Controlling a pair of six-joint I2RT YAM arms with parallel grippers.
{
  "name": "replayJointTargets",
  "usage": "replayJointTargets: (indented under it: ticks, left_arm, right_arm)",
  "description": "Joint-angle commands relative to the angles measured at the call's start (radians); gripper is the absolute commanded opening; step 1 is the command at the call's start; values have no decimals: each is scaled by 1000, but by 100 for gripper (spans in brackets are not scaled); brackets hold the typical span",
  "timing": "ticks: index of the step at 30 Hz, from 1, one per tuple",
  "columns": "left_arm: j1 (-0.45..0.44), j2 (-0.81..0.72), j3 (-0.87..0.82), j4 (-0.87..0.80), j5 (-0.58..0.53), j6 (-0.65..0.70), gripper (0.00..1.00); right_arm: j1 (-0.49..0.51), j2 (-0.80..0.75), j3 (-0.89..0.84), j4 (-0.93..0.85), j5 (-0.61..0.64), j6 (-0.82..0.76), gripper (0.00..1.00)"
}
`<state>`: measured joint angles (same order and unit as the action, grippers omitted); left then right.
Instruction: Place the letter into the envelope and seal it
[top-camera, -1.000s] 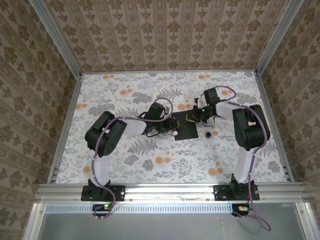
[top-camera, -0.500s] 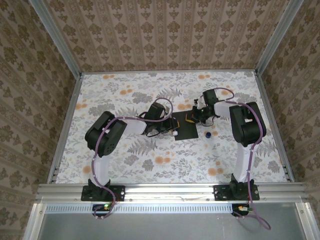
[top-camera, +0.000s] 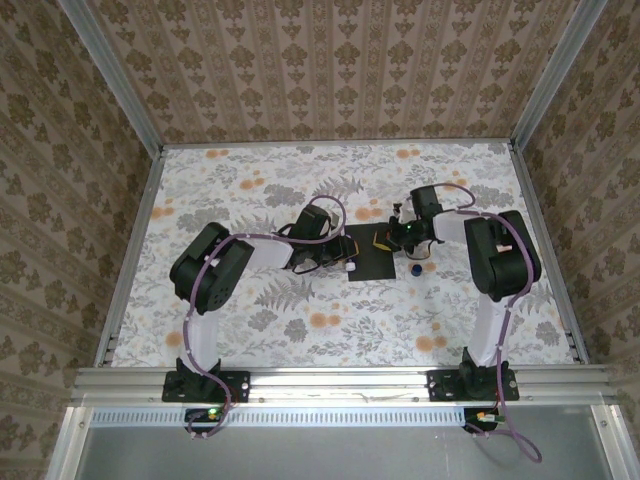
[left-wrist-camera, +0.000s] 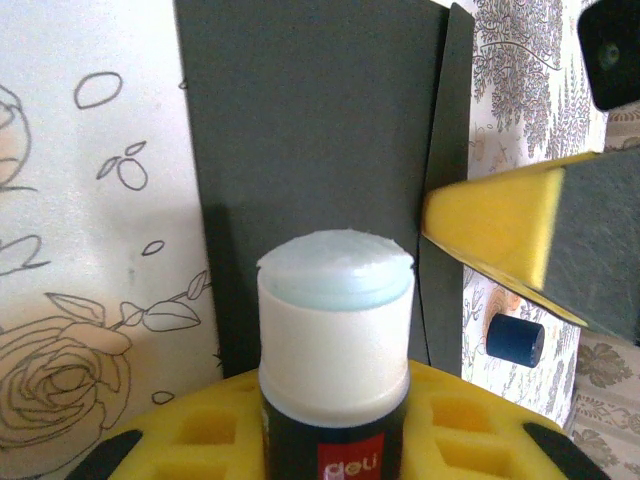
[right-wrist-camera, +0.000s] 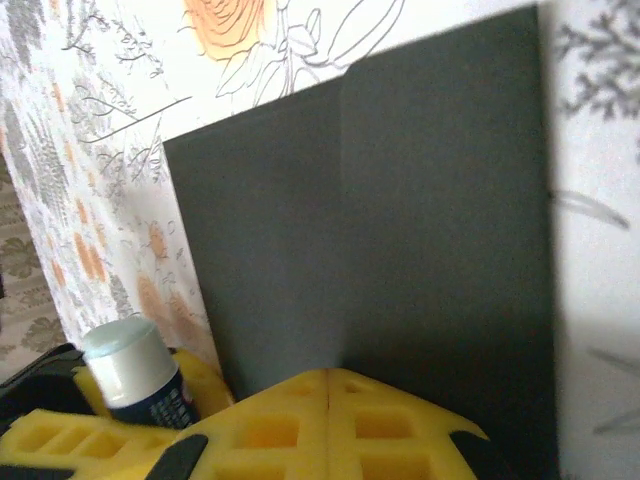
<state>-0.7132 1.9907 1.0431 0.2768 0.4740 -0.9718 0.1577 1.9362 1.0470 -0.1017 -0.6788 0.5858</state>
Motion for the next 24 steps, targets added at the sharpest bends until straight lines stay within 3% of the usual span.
replayJointTargets:
  ticks: [1,24]
  left_arm:
    - [-12,28,14,-1,3,14,0]
    - [-14,24,13,-1,5,13,0]
  right_arm:
    - [-2,-71,-38,82,-22,77,0]
    - [9,-52,-151,76,30,75,0]
